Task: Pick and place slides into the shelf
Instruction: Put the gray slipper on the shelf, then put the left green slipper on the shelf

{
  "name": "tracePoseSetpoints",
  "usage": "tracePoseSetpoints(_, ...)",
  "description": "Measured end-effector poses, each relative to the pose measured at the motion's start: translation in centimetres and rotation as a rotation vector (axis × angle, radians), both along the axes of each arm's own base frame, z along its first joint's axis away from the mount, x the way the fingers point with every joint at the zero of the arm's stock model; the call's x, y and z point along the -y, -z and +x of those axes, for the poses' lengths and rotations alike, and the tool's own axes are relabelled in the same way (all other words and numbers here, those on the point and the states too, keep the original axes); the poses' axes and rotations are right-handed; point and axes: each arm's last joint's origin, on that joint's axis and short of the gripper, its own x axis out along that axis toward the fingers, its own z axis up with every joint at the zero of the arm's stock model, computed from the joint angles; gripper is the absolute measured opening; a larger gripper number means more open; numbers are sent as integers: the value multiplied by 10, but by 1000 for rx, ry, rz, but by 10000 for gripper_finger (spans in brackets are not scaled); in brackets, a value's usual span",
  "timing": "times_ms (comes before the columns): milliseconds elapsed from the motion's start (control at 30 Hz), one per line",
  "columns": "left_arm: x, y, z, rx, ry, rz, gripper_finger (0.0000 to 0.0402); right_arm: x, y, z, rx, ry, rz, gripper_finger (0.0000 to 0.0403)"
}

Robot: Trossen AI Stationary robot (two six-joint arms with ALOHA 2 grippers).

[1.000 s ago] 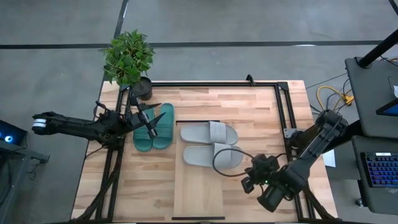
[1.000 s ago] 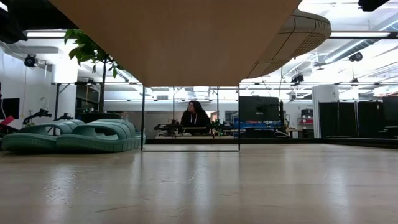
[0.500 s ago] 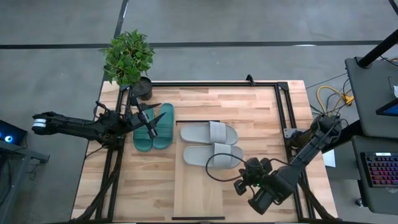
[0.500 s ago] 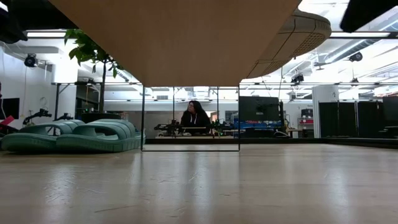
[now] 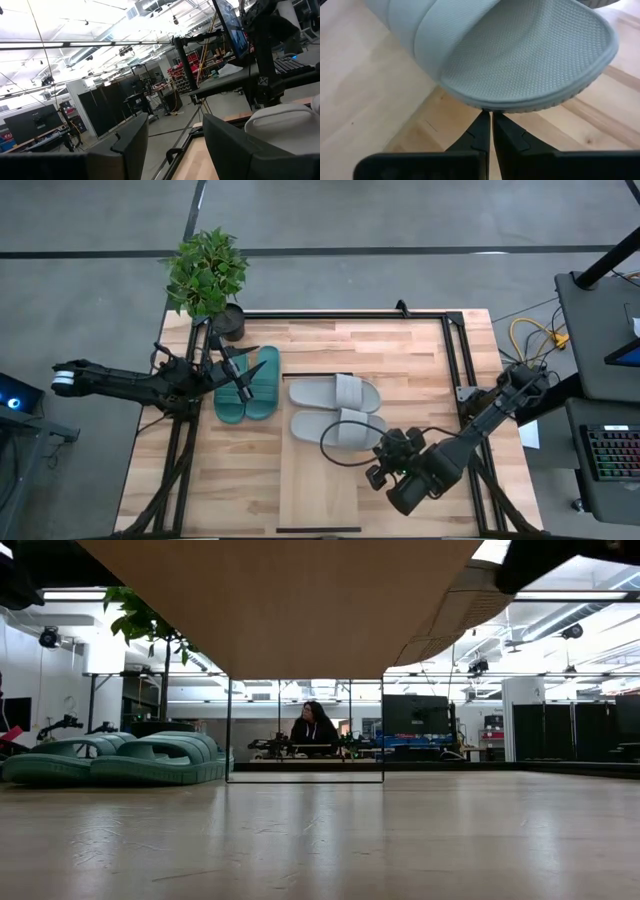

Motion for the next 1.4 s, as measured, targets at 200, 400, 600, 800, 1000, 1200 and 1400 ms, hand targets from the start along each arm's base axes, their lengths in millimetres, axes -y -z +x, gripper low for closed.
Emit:
tracePoseSetpoints(200, 0, 0, 0, -1, 0, 0, 173, 2, 0, 2, -2, -7, -7, 11)
tracePoseSetpoints(400, 0, 1, 0, -2, 0, 0, 173, -5, 0, -3, -1, -3, 36, 11)
tracePoseSetpoints(600, 0, 1, 0, -2, 0, 0, 173, -15, -4, -14, 18, -22, 69, 11)
tracePoseSetpoints(800, 0, 1, 0, -2, 4, 1, 173, -19, -22, -30, 131, -79, -25, 11)
tracePoseSetpoints(1000, 3, 0, 1, 65, 181, -147, 173, -31, -46, -59, 293, -238, -312, 10)
tracePoseSetpoints(1200, 8, -5, 1, 99, 369, -224, 173, -47, -48, -76, 324, -374, -489, 9)
tracePoseSetpoints(1400, 11, -8, 2, 107, 508, -271, 173, -59, -46, -75, 304, -509, -522, 9)
